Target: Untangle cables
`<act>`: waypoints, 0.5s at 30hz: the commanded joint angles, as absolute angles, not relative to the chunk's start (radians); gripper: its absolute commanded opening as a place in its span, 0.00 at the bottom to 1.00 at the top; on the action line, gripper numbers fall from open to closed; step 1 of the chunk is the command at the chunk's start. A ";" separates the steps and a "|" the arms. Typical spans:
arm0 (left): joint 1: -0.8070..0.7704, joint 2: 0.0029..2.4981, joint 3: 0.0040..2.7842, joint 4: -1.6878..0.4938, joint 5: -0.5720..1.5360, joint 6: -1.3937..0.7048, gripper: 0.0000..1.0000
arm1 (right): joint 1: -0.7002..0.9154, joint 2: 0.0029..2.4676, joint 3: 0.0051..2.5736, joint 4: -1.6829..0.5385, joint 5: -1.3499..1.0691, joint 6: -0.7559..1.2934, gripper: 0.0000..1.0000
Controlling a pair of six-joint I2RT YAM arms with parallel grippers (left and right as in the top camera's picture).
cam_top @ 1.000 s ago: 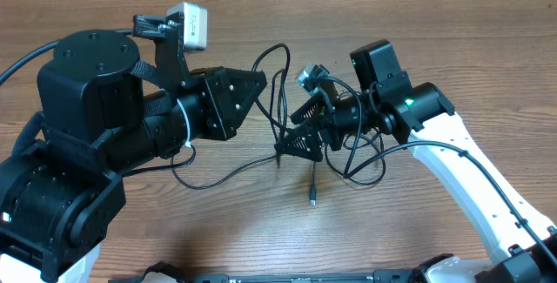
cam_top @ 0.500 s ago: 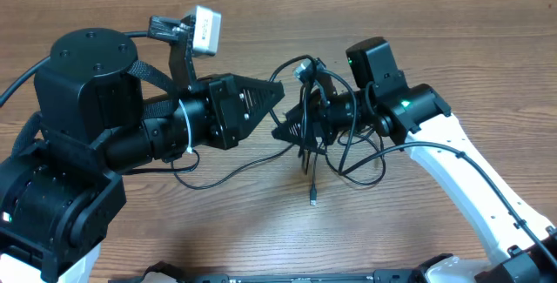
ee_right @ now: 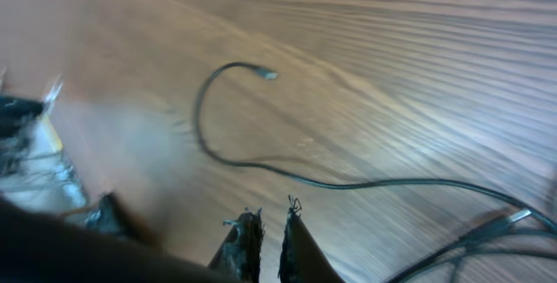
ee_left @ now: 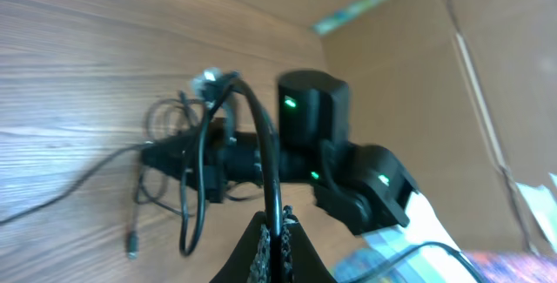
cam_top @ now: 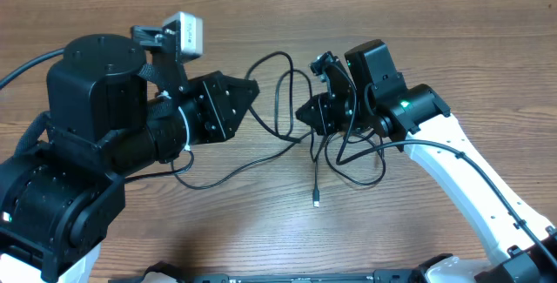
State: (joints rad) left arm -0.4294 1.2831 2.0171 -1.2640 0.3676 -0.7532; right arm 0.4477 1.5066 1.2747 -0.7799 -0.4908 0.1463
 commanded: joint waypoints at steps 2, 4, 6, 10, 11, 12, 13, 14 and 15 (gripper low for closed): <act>-0.425 1.283 2.032 -1.277 0.233 -0.756 0.04 | 0.450 1.504 1.271 -0.790 -0.346 0.218 0.07; -0.425 1.283 2.032 -1.295 0.182 -0.756 0.04 | 0.450 1.504 1.271 -0.801 -0.300 0.253 0.07; -0.425 1.283 2.032 -1.325 0.100 -0.756 0.04 | 0.450 1.504 1.271 -0.816 -0.223 0.316 0.06; -0.425 1.283 2.032 -1.407 -0.096 -0.757 0.04 | 0.450 1.504 1.271 -0.854 -0.064 0.434 0.04; -0.425 1.283 2.032 -1.427 -0.145 -0.757 0.04 | 0.450 1.504 1.271 -0.861 -0.039 0.457 0.04; -0.425 1.283 2.032 -1.444 -0.192 -0.764 0.04 | 0.450 1.504 1.271 -0.867 -0.017 0.480 0.04; -0.425 1.283 2.032 -1.460 -0.230 -0.768 0.04 | 0.450 1.504 1.271 -0.870 0.000 0.500 0.04; -0.425 1.283 2.032 -1.474 -0.274 -0.768 0.04 | 0.450 1.504 1.271 -0.872 0.015 0.523 0.04; -0.425 1.283 2.032 -1.487 -0.311 -0.769 0.04 | 0.450 1.504 1.271 -0.874 0.028 0.546 0.04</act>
State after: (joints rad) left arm -0.4297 1.2831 2.0167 -1.4693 -0.0879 -0.7540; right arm 0.4477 1.5066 1.2747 -0.8700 -0.0971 0.4297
